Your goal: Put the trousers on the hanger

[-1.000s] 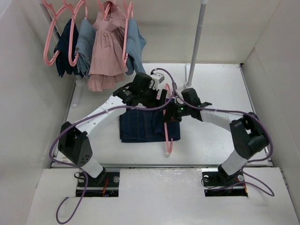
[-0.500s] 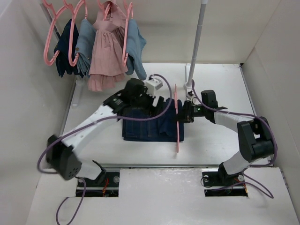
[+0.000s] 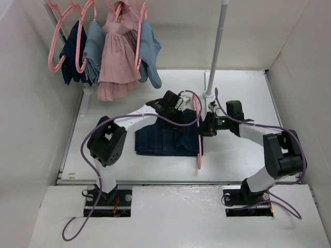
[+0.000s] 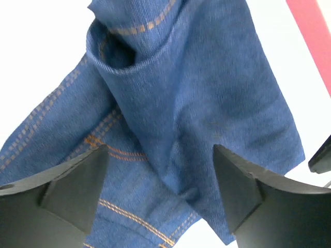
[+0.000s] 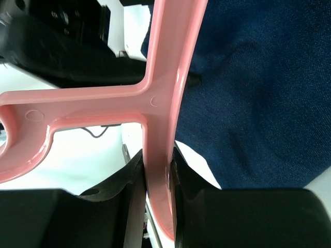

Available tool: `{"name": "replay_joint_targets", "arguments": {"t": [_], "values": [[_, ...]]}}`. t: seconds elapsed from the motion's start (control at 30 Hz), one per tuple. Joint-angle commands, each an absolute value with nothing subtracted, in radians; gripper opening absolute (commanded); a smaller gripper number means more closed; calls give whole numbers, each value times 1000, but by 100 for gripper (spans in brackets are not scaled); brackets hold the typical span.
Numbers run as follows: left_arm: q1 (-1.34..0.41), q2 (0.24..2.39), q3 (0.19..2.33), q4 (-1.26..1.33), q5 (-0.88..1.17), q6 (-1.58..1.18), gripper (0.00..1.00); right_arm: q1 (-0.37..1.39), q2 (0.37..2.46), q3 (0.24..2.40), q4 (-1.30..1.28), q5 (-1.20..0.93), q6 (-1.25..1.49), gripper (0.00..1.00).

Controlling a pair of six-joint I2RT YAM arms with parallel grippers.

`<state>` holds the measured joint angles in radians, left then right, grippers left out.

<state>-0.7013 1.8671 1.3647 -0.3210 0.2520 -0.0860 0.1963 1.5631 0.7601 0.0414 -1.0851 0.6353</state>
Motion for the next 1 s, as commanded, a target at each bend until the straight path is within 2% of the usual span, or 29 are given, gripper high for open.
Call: {"name": "replay_joint_targets", "arguments": {"t": [0.0, 0.1, 0.3, 0.43, 0.47, 0.5, 0.6, 0.83, 0.97], "values": [[-706, 1850, 1396, -272, 242, -104, 77, 170, 1520, 761, 106, -1129, 607, 0], [-706, 1859, 1376, -238, 325, -113, 63, 170, 1520, 761, 106, -1129, 598, 0], [-735, 1917, 1388, -219, 339, -123, 55, 161, 1542, 761, 106, -1129, 598, 0], [-735, 1930, 1397, -200, 350, -123, 26, 152, 1533, 761, 106, -1138, 598, 0], [-735, 1930, 1397, -199, 350, -132, 5, 152, 1532, 761, 106, -1138, 598, 0], [-735, 1930, 1411, -199, 350, -132, 0, 140, 1523, 761, 106, -1138, 598, 0], [-735, 1930, 1463, -259, 393, -132, 0, 107, 1494, 729, 106, -1138, 610, 0], [-634, 1766, 1650, -492, 561, -23, 0, 29, 1335, 646, 106, -1095, 686, 0], [-621, 1656, 1634, -563, 581, 27, 0, 20, 1335, 603, 106, -1085, 709, 0]]}}
